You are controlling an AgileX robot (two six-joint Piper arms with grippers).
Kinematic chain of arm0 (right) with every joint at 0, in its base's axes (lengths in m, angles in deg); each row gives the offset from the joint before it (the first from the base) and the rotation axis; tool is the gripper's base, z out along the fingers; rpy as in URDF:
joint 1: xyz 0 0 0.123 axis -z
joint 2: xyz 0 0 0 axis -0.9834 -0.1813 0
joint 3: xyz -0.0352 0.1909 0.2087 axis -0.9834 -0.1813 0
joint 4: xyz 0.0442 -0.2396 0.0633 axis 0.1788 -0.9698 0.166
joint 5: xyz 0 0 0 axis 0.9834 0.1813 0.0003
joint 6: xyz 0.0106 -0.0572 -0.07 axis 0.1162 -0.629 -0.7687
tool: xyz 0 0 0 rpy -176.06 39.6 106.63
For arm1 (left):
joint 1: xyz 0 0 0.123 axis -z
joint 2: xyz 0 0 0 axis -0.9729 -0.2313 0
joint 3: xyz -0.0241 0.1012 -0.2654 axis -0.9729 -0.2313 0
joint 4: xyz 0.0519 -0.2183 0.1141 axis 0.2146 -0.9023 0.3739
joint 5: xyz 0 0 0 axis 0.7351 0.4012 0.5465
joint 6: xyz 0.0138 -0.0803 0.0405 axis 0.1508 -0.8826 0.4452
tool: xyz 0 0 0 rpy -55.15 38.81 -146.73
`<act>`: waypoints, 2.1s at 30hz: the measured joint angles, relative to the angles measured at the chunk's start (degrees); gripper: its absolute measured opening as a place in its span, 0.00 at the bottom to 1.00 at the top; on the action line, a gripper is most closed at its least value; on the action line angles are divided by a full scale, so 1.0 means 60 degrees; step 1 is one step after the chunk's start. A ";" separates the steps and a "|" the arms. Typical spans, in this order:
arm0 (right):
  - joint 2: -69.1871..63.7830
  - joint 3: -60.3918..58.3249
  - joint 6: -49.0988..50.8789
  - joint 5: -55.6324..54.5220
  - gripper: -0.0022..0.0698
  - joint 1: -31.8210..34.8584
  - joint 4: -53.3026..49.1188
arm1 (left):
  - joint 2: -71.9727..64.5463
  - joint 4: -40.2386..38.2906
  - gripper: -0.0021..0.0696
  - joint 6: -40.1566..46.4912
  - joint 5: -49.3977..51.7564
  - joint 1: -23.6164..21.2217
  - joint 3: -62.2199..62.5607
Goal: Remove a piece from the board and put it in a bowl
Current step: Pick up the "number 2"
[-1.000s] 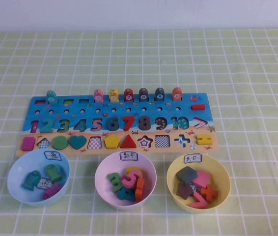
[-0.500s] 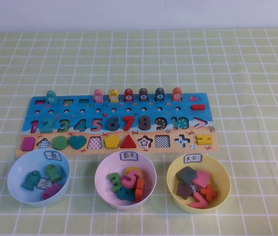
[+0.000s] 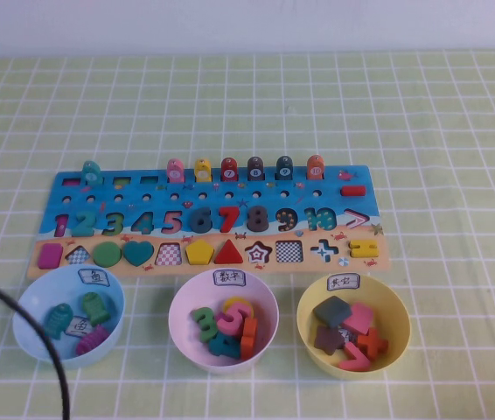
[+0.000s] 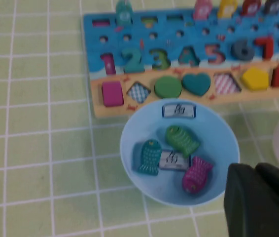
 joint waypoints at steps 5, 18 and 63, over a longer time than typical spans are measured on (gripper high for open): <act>0.0000 0.0000 0.0000 0.0000 0.01 0.0000 0.0000 | -0.2846 0.0195 0.02 0.1023 0.2243 0.0000 0.2335; 0.0000 0.0000 0.0000 0.0000 0.01 0.0000 0.0000 | -0.7641 0.2005 0.02 0.1044 0.4411 0.1006 0.5904; 0.0000 0.0000 0.0000 0.0000 0.01 0.0000 0.0000 | -1.3742 0.2724 0.65 -0.0282 0.3815 0.1210 1.0412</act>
